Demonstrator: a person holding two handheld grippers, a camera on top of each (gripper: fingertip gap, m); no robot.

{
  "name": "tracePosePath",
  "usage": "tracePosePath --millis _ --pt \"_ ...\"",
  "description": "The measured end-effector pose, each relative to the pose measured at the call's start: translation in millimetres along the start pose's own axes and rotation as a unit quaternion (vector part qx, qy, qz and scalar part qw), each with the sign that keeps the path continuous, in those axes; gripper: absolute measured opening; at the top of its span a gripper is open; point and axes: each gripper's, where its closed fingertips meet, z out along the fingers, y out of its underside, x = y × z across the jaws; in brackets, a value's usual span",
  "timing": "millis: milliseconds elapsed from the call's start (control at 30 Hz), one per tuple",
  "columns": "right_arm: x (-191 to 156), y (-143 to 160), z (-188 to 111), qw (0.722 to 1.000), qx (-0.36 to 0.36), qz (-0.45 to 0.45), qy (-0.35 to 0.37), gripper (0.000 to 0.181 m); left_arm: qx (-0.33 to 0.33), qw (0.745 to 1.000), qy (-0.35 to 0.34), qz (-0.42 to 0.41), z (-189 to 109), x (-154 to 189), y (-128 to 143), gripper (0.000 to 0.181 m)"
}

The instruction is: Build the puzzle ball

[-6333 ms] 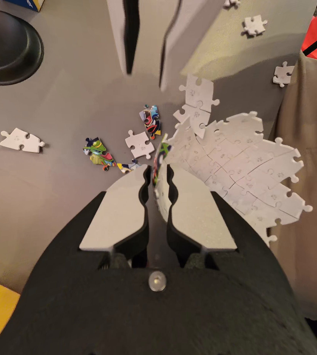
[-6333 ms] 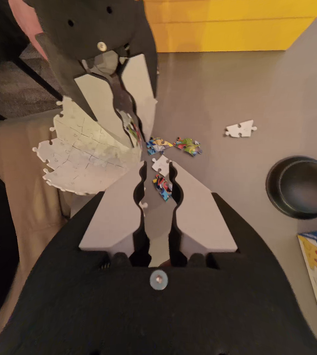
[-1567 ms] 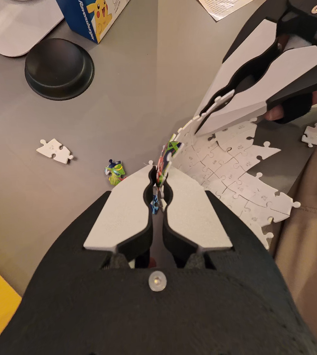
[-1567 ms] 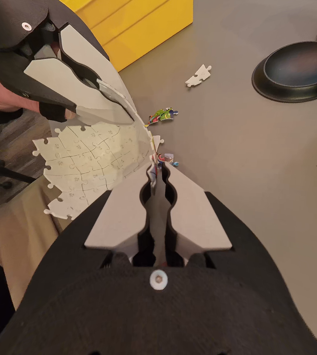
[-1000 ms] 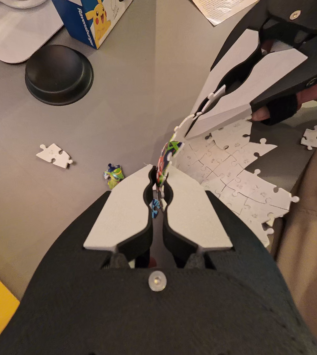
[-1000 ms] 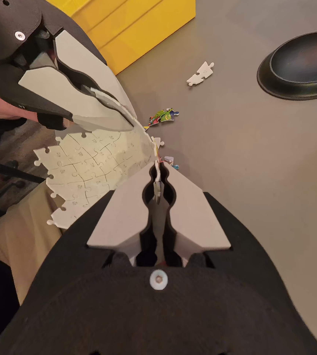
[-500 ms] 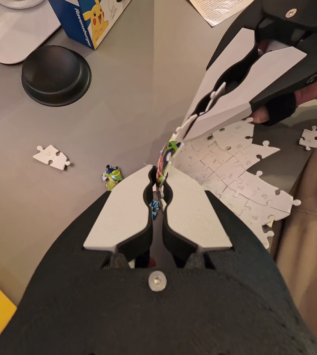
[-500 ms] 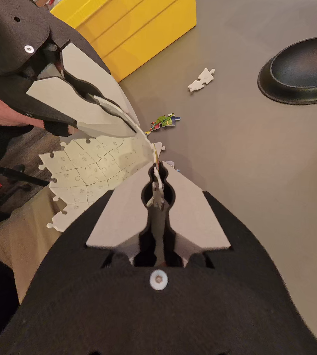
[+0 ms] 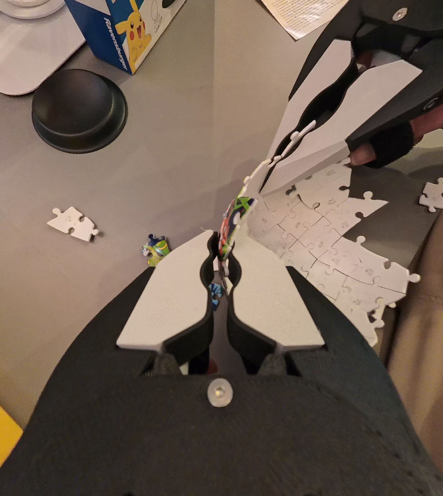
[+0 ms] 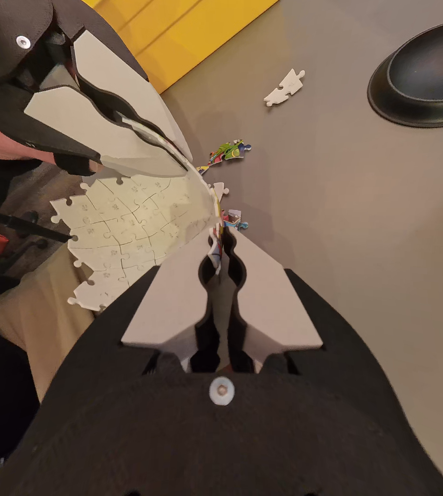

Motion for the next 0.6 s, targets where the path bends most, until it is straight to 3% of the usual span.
tracePosePath --millis 300,600 --pt "0.7 8.3 -2.6 1.000 -0.027 0.011 -0.011 0.010 0.004 1.000 0.000 0.001 -0.5 0.1 -1.0 0.004" --pt "2.0 8.2 -2.2 0.999 -0.041 0.010 0.003 0.000 0.008 1.000 -0.004 -0.001 -0.3 0.1 -4.1 0.004"
